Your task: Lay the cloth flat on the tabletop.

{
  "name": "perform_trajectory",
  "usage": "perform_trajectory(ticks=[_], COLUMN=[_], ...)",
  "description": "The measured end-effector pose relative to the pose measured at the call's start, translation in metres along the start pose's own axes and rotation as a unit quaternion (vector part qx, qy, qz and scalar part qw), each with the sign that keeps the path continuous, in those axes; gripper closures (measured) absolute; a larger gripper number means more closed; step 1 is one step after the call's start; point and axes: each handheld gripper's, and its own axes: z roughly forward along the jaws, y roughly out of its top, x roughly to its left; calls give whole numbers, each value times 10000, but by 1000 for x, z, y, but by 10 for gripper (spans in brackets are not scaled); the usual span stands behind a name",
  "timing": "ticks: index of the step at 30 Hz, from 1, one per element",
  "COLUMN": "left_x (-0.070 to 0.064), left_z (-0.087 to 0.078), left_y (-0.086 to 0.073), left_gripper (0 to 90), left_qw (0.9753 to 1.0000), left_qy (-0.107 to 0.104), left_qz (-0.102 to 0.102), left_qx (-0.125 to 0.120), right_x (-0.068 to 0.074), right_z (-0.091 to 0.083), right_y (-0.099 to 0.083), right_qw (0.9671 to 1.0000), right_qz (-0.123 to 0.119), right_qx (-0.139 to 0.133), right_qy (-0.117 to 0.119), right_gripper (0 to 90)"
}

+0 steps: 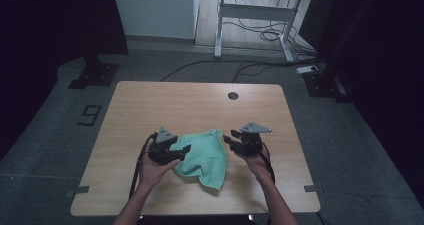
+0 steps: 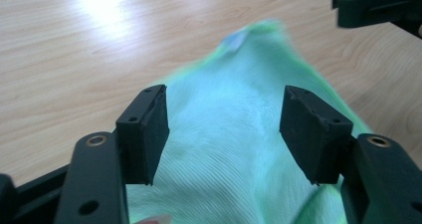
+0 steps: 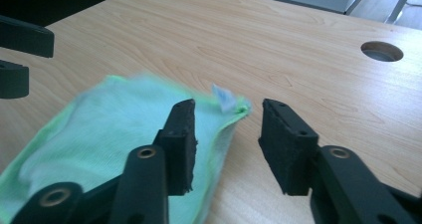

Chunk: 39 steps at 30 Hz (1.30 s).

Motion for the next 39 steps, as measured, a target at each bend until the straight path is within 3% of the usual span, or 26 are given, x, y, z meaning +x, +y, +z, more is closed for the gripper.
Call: perform_trajectory(ticks=[8,19,26,28,30,39], left_x=[8,7,8,8,9,10], left_z=[-1,14,26,29,30,40], left_y=[-22,-45,-53,-55,-56,-51], left_gripper=[399,424,428,428,429,431], left_qw=[9995,9977,9959,9950,9947,9947], left_qy=[120,-17,-43,-42,-38,-20], left_qz=[-106,-182,-222,-252,-234,-143], left_qx=[276,659,877,967,998,1015], right_x=[26,47,52,53,53,47], right_z=[-7,-5,10,18,21,20], right_y=[-21,-50,-66,-73,-75,-76], right_qw=[9991,9970,9950,9936,9927,9930], right_qz=[-132,-106,-167,-198,-171,-53], right_qx=[66,241,689,956,1059,1028], right_qy=[400,722,701,569,557,577], right_gripper=[551,551,551,550,551,563])
